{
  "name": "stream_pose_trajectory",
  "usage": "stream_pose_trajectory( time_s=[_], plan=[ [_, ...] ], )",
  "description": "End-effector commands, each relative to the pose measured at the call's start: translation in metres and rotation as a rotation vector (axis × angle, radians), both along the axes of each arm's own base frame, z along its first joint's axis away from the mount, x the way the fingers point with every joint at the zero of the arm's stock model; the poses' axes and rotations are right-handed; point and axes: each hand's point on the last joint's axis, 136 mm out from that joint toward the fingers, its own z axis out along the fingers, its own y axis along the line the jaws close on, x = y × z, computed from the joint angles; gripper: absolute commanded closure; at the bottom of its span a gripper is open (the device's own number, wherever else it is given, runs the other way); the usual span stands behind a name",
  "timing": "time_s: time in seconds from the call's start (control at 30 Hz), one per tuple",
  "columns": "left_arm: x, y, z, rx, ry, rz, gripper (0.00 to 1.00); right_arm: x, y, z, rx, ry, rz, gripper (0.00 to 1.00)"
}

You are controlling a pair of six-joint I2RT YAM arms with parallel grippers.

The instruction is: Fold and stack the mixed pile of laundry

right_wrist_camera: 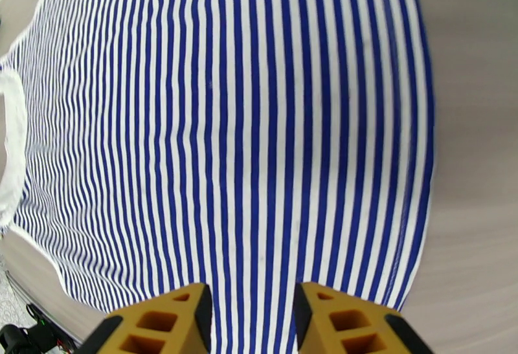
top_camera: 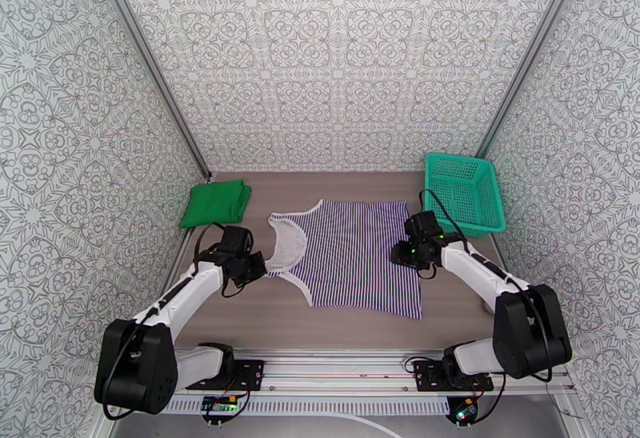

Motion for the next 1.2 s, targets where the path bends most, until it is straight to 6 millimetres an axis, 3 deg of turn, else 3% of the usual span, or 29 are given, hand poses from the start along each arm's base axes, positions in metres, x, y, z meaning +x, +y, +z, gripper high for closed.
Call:
stream_pose_trajectory(
  time_s=[0.0, 0.07, 0.23, 0.33, 0.5, 0.67, 0.8, 0.87, 1.17],
  plan=[
    [-0.022, 0.004, -0.016, -0.032, 0.087, 0.044, 0.71, -0.025, -0.008, -0.014, -0.033, 0.071, -0.042, 0.60],
    [-0.028, 0.011, -0.020, -0.017, 0.100, 0.070, 0.58, -0.035, -0.013, -0.021, -0.045, 0.096, -0.055, 0.60],
    [-0.024, 0.023, -0.001, 0.031, 0.041, 0.083, 0.53, -0.058, -0.015, -0.024, -0.059, 0.139, -0.052, 0.60],
    [-0.021, 0.012, 0.007, 0.047, 0.038, 0.008, 0.54, -0.073, -0.015, -0.021, -0.087, 0.164, -0.044, 0.61],
    [-0.016, -0.018, 0.002, 0.066, 0.044, -0.095, 0.54, -0.103, -0.033, -0.028, -0.158, 0.236, -0.114, 0.60],
    [0.002, -0.035, -0.020, 0.011, 0.023, -0.116, 0.63, -0.109, -0.035, -0.040, -0.140, 0.242, -0.177, 0.62],
    [0.006, -0.019, -0.048, 0.027, 0.079, -0.062, 0.72, -0.101, -0.034, -0.054, -0.140, 0.245, -0.219, 0.63],
    [0.004, -0.009, -0.052, 0.018, 0.086, -0.021, 0.72, -0.100, -0.039, -0.062, -0.170, 0.254, -0.252, 0.63],
    [-0.006, 0.034, -0.047, -0.004, 0.066, 0.120, 0.66, -0.098, -0.052, -0.066, -0.232, 0.245, -0.344, 0.63]
  ],
)
